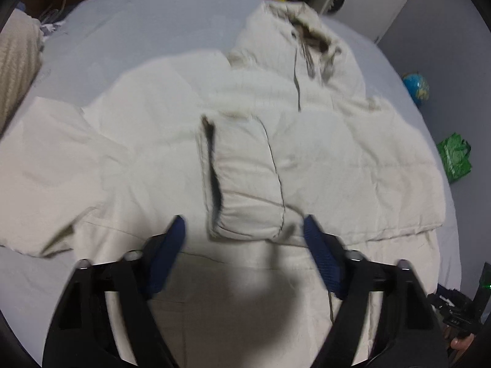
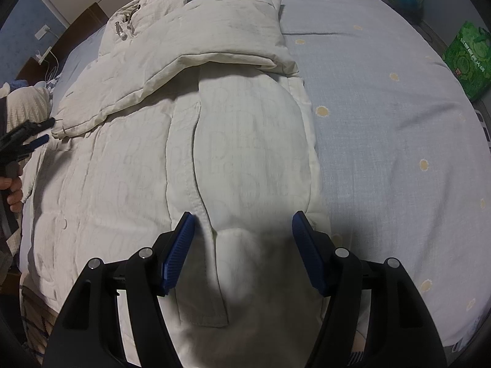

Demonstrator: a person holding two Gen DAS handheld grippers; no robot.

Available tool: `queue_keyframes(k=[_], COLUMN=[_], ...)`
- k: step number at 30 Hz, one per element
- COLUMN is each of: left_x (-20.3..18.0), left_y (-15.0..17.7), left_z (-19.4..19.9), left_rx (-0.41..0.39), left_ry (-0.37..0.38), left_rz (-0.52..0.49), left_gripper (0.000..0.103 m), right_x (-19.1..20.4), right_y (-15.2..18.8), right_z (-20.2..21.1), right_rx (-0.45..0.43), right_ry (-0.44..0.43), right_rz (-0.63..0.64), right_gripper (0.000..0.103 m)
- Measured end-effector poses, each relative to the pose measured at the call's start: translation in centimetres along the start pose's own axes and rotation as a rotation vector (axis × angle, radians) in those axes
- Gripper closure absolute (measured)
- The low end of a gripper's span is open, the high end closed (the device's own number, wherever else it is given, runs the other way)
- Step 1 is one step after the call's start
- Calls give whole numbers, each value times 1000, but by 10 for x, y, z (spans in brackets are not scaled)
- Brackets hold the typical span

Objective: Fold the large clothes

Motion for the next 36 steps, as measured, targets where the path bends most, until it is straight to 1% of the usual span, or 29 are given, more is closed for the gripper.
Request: queue_keyframes(k=[1,2,4,5,6,9,11,12,13,14,16,17,18,19,20,21,22,23,24,25,28,31,34,36], left_x=[-2,-5,-5,-3,0,12,19,21,25,28,36,40,44,46,51,56,62,66,74,80,104,134,169,196], left_y=[2,6,8,7,5,-8,-16,-19,-22,-22,-20,-19,-16,-12,-9,-5,-1,0,3,4,8,12,17,20], left_z=[-4,-7,-3,1,6,24,31,33,33,33,25,24,24,25,25,26,30,34,39,44,56,69,81,91], left_rx=[17,19,-2,-14,-33,-91,-111,-113,-118,-112,-67,-66,-65,-60,-54,-55,-68,-85,-113,-130,-143,-160,-165,-171], left_ry=[-18,-70,-67,-63,-61,-59,-66,-75,-111,-120,-136,-159,-163,-152,-142,-144,-142,-145,-166,-185,-197,-230,-259,-282], left_rz=[-13,-50,-73,-72,-65,-17,-3,-1,-4,-2,-2,-12,-12,-5,8,16,24,27,32,40,78,121,171,229], left_gripper=[71,79,88,89,94,95,97,103,103,103,103,103,103,101,96,72,43,32,21,20,18,11,11,10], right_x=[0,0,0,0,0,0,0,0,0,0,0,0,0,0,0,0,0,0,0,0,0,1,2,2], right_y=[0,0,0,0,0,0,-1,-1,-1,-1,-1,-1,-1,-1,-1,-2,-2,-2,-2,-2,-1,-1,0,0], right_z=[0,1,1,1,1,1,1,1,1,1,1,1,1,1,1,1,1,1,1,1,0,0,-1,-1], right_rx=[0,1,1,1,1,3,2,2,2,2,3,4,4,3,3,4,4,5,5,6,8,9,10,13], right_ry=[0,3,3,3,3,4,5,5,6,6,8,8,8,8,8,9,8,8,9,10,13,17,22,26], right_rz=[0,-1,-1,-2,-2,0,1,1,2,2,3,3,2,2,2,3,3,3,3,4,5,6,10,13], right_gripper=[41,41,41,41,41,41,41,41,41,41,40,40,41,41,41,41,41,40,40,40,40,40,39,38])
Point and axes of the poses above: each gripper's, at about its wrist camera, not at the fingertips, and z roughly against the way its jaws point, x to its left, y to its underside, the point moved 2 cm from there along -z, roughly the way its jaws point, and after that the axes turned 9 degrees about z, right-handed, at the moved point
